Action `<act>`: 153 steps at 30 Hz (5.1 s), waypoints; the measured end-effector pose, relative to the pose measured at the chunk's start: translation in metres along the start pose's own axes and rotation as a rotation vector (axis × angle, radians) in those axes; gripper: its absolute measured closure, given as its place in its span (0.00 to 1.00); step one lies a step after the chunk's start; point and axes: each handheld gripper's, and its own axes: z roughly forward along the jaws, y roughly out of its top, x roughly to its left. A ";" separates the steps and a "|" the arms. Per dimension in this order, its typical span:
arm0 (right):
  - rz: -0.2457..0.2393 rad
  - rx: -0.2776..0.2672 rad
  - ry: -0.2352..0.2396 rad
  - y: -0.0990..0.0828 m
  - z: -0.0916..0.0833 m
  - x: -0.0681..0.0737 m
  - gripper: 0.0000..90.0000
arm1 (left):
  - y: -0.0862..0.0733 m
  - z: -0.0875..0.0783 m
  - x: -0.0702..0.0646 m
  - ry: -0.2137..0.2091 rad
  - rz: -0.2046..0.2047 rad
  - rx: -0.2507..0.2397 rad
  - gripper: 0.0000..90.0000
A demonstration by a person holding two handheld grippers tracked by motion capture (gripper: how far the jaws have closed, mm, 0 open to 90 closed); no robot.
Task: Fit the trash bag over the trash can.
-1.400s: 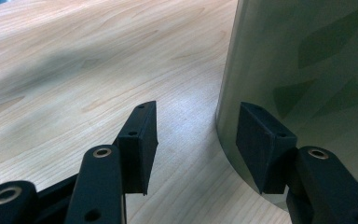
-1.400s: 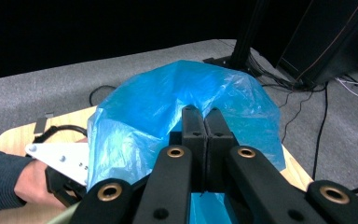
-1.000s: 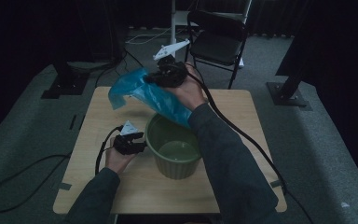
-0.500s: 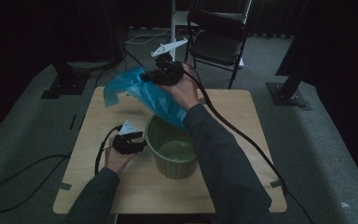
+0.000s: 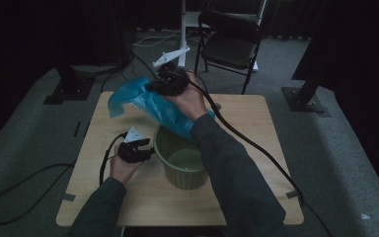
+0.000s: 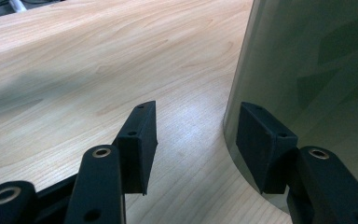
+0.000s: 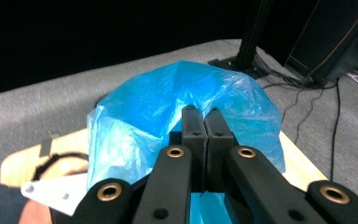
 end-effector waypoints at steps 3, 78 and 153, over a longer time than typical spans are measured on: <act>0.010 0.002 0.001 -0.007 -0.002 -0.002 1.00 | 0.000 0.000 0.001 0.000 0.001 0.003 0.53; 0.115 -0.100 0.144 -0.100 -0.052 -0.022 0.99 | 0.040 -0.033 0.025 0.217 -0.128 -0.199 0.59; 0.028 -0.086 0.039 -0.110 -0.066 -0.014 0.55 | 0.096 -0.061 -0.054 0.075 0.129 -0.370 0.99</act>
